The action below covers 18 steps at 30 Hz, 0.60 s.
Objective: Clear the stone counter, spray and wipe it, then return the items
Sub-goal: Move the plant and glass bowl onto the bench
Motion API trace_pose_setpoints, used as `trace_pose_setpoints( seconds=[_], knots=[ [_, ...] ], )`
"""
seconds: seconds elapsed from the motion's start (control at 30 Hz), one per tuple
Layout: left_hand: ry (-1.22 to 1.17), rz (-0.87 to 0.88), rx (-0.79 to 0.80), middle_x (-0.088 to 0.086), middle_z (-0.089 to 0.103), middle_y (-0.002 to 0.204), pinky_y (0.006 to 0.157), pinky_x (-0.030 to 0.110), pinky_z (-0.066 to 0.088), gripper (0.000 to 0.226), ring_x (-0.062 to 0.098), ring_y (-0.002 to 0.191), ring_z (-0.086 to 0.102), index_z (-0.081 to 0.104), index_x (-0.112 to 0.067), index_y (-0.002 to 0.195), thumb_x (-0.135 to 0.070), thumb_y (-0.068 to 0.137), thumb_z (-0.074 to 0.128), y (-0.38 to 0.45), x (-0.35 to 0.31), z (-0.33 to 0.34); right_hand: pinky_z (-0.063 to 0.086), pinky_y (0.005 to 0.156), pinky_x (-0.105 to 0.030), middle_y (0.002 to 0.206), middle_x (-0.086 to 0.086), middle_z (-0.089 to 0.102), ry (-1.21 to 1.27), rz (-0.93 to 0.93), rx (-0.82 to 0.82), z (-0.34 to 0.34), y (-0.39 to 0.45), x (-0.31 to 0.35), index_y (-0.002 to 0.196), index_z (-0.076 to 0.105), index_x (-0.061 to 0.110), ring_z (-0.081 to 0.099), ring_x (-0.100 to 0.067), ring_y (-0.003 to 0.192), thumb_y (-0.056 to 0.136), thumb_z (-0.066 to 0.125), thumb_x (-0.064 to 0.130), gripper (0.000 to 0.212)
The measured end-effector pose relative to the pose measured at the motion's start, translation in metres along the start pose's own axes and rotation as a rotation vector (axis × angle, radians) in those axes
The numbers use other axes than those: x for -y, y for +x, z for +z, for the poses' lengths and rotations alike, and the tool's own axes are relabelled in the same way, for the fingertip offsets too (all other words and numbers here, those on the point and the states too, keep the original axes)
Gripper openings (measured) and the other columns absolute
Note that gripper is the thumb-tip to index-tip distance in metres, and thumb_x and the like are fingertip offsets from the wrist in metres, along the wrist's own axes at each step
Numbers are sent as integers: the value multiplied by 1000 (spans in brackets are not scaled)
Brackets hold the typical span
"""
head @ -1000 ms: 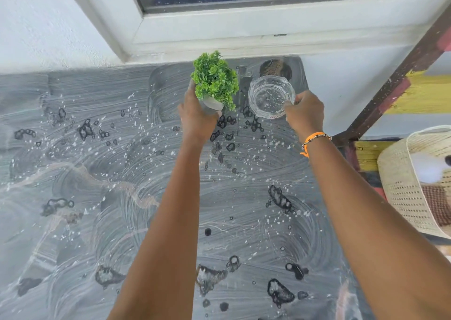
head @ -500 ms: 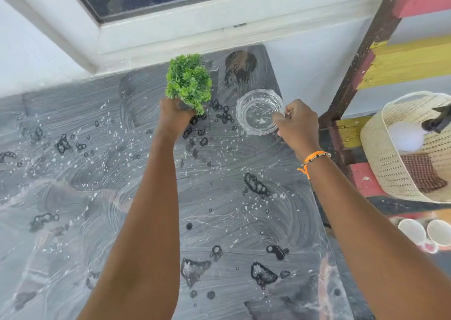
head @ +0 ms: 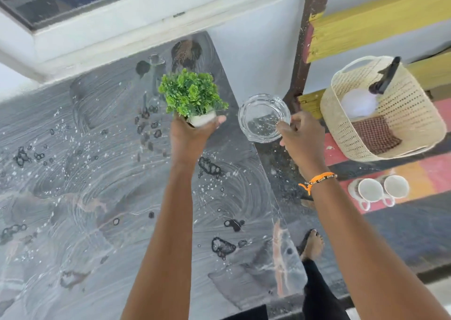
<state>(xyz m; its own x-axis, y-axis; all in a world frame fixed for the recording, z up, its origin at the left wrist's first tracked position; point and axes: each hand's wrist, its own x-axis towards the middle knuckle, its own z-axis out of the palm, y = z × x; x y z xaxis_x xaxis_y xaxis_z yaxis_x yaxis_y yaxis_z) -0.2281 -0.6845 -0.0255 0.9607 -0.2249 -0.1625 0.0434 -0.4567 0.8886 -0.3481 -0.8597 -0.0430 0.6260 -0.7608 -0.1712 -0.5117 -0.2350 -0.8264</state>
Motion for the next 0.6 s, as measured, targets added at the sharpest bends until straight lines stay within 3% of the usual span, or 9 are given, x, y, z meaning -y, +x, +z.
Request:
trace_pose_setpoints(
  seconds=[0.07,0.17,0.27,0.33,0.37,0.43,0.53,0.6],
  knots=[
    [14,-20,18,-9,60,74,46,12,37,79,3,57,51,60,-10,100,-67,47,74,-26,-14,32,41,54,-30,57,-2,58,26,35,-41,-27,-7,-20,80,52,17,59,-14,52,79,60,24,10],
    [-76,1,100,-18,63,87,58,4,42,68,-11,70,59,56,-20,107,-60,55,74,-62,-33,78,45,58,-33,63,-12,62,64,124,-115,-71,-20,-58,82,53,18,55,-11,49,78,60,25,11],
    [-51,-52,179,-6,68,85,55,14,48,85,5,73,65,57,-13,114,-69,51,68,-96,-45,120,40,55,-29,60,-6,59,30,213,-214,-117,-30,-103,82,53,15,56,-19,56,76,59,27,15],
    [-30,-96,229,5,69,82,49,22,43,72,2,64,64,58,-9,103,-62,56,72,-113,-49,150,34,52,-28,56,-2,53,-11,292,-252,-149,-33,-138,85,56,11,51,-20,56,78,60,20,13],
    [-24,-107,260,3,67,72,42,16,38,64,-1,53,59,60,-5,100,-54,61,75,-121,-50,165,32,51,-29,53,1,49,-32,332,-264,-164,-34,-155,88,58,9,48,-18,54,79,60,17,13],
    [16,-95,352,-4,62,63,46,14,39,52,2,47,53,61,-6,99,-45,67,75,-139,-54,196,36,52,-31,52,0,47,-42,400,-286,-193,-33,-188,90,58,8,49,-22,56,80,59,16,13],
    [55,-107,519,14,68,83,63,42,54,48,28,70,63,56,-11,100,-43,69,73,-167,-53,250,36,54,-30,57,-7,56,-34,463,-301,-228,-28,-234,84,55,12,54,-25,57,82,58,16,6],
    [98,-126,608,16,65,74,54,41,50,50,24,58,57,55,-4,95,-44,70,73,-183,-50,287,36,53,-29,64,-12,62,-35,499,-322,-247,-20,-263,83,54,12,57,-24,59,82,57,17,6]
  ],
)
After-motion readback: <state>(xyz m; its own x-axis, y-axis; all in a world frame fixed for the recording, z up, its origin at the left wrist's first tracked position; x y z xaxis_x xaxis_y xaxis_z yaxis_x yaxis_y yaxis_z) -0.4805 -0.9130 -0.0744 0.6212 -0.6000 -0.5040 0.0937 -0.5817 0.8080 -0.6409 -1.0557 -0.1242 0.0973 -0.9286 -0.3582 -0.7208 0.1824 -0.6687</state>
